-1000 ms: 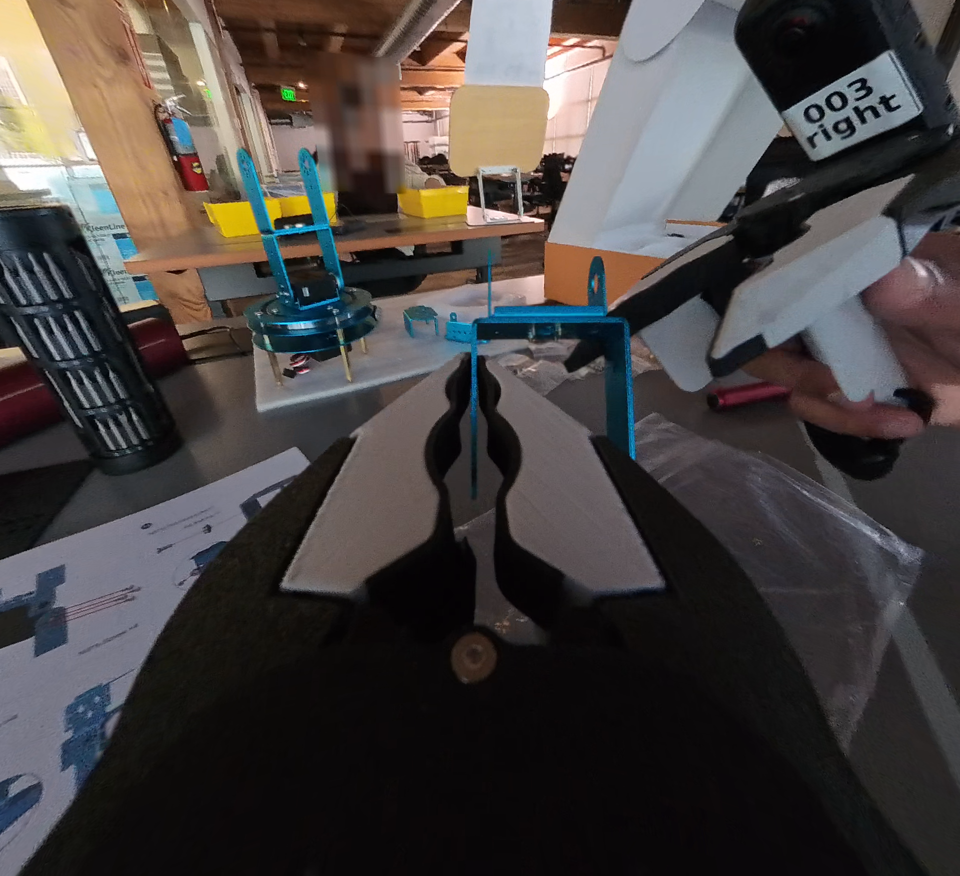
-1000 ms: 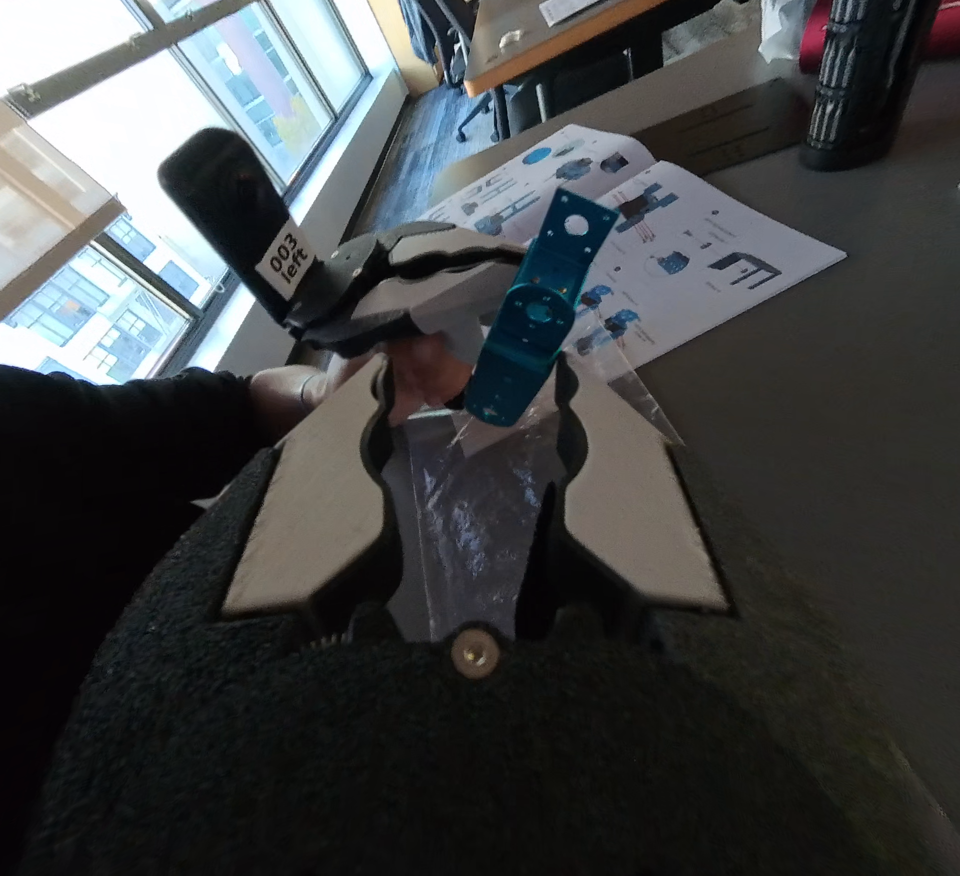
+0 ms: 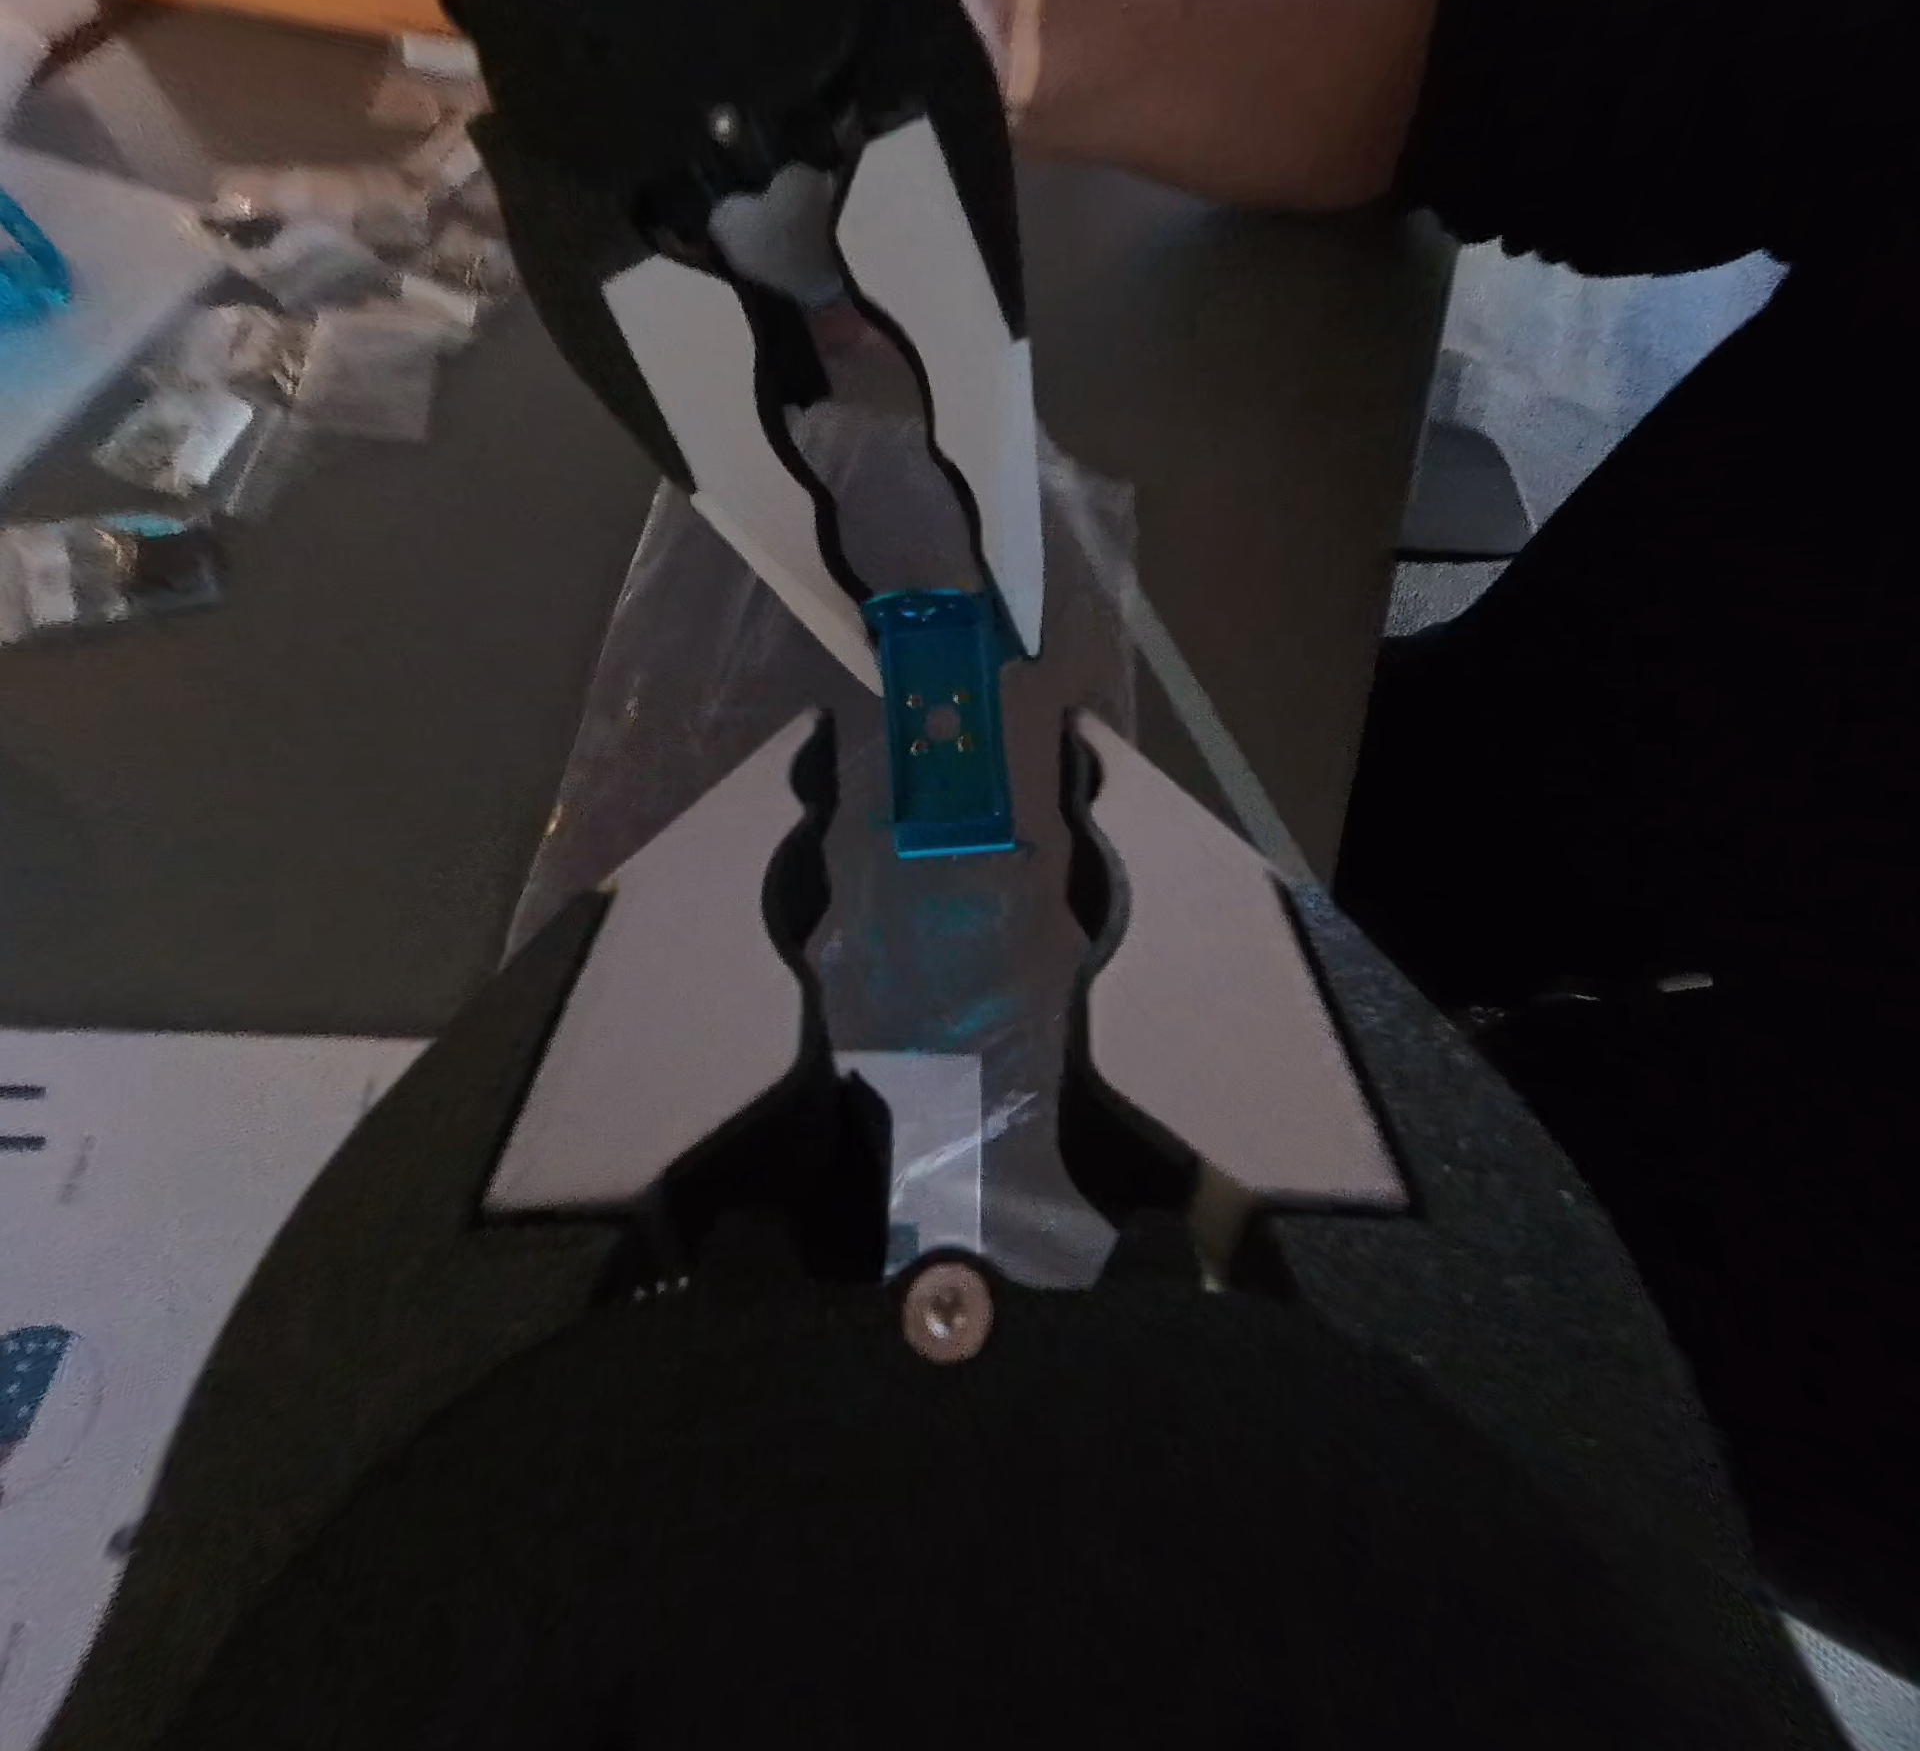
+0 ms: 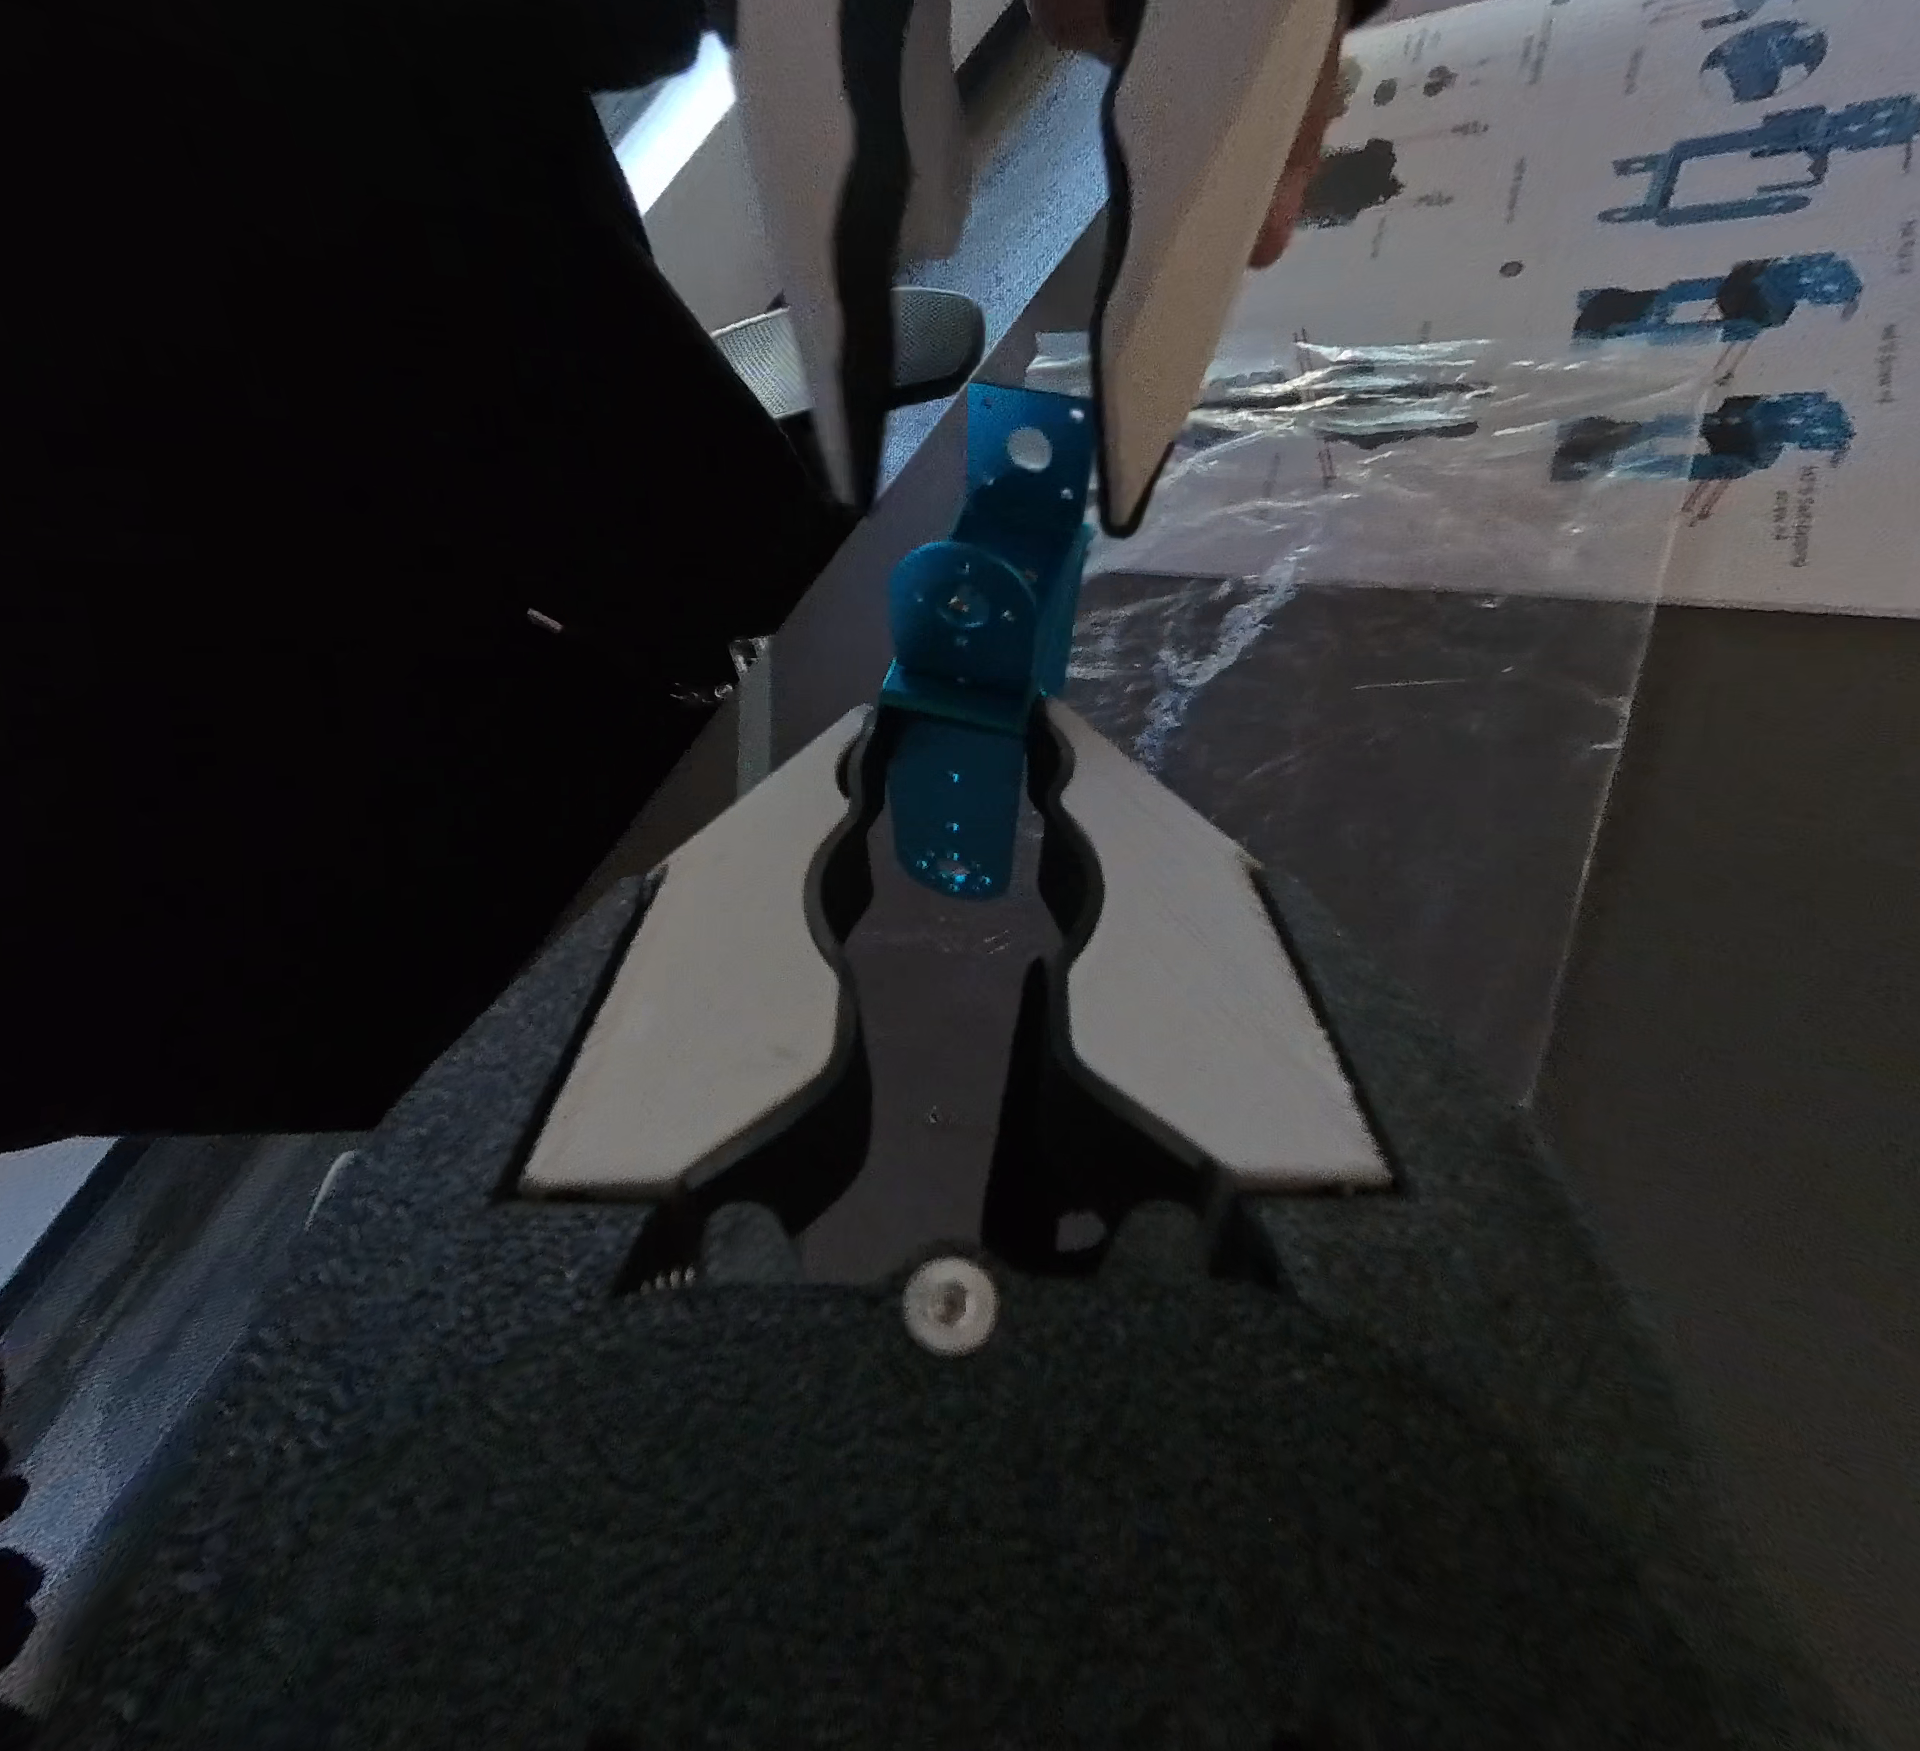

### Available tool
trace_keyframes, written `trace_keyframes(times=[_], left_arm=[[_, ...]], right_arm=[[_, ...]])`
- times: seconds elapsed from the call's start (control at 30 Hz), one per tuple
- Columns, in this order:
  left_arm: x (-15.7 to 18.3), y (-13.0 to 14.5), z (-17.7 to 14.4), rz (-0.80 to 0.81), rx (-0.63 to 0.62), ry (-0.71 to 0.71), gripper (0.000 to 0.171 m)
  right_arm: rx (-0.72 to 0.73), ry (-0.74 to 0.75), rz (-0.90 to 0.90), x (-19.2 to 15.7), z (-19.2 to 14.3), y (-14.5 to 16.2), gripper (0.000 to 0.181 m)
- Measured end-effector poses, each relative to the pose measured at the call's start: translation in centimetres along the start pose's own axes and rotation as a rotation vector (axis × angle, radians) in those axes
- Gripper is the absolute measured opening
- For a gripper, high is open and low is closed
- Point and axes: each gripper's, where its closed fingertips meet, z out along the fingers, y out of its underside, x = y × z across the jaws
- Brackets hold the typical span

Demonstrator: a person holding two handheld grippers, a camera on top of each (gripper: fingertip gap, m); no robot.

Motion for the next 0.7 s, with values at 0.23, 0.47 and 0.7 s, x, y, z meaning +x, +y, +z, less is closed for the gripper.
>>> trace_keyframes(times=[0.23, 0.47, 0.7], left_arm=[[-1.4, 2.8, 0.3, -0.023, -0.142, -0.004, 0.037], [-2.6, 3.7, 0.9, -0.155, -0.171, 0.005, 0.025], [-4.2, 4.2, 0.7, -0.514, -0.039, 0.073, 0.024]], right_arm=[[-0.021, -0.028, 0.022, 1.2, -0.1, 1.0, 0.028], [-0.013, -0.002, 0.06, 2.7, -0.7, 0.8, 0.027], [0.022, 0.288, 0.015, 6.3, -1.7, 0.6, 0.037]])
